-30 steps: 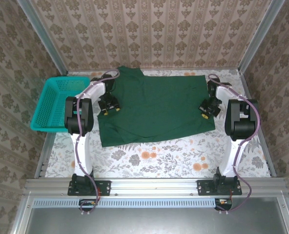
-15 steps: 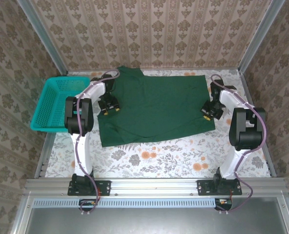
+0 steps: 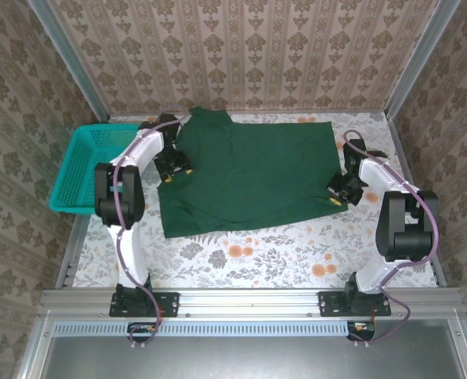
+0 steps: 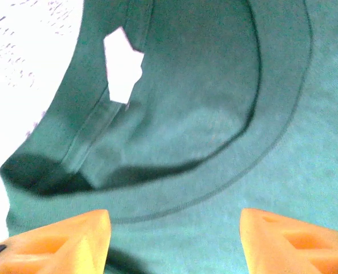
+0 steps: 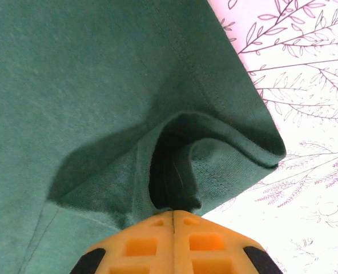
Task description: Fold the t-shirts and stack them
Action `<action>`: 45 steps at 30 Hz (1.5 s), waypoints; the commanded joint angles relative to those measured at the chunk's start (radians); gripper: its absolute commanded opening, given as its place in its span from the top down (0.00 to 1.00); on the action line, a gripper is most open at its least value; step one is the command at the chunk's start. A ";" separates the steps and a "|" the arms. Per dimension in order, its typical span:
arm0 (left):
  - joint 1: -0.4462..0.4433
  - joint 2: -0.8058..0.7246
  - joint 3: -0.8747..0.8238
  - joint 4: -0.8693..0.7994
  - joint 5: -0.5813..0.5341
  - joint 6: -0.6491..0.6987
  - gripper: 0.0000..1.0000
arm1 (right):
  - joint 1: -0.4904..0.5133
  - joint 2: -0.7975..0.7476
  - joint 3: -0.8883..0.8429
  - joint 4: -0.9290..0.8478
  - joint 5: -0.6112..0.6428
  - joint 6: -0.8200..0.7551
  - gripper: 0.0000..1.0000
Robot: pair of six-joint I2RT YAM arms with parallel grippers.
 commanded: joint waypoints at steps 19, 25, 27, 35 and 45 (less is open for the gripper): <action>0.060 -0.172 -0.364 0.146 0.210 -0.383 0.50 | 0.000 -0.036 -0.037 0.027 -0.031 -0.059 1.00; 0.051 -0.186 -0.377 0.113 0.168 -0.372 0.53 | 0.000 -0.049 -0.054 0.035 -0.032 -0.056 1.00; 0.049 -0.194 -0.386 0.106 0.164 -0.368 0.53 | 0.000 -0.051 -0.057 0.039 -0.032 -0.056 1.00; 0.018 -0.173 -0.392 0.107 0.162 -0.383 0.57 | 0.000 -0.048 -0.060 0.046 -0.032 -0.054 1.00; 0.005 -0.177 -0.400 0.092 0.128 -0.381 0.65 | 0.000 -0.053 -0.060 0.041 -0.027 -0.060 1.00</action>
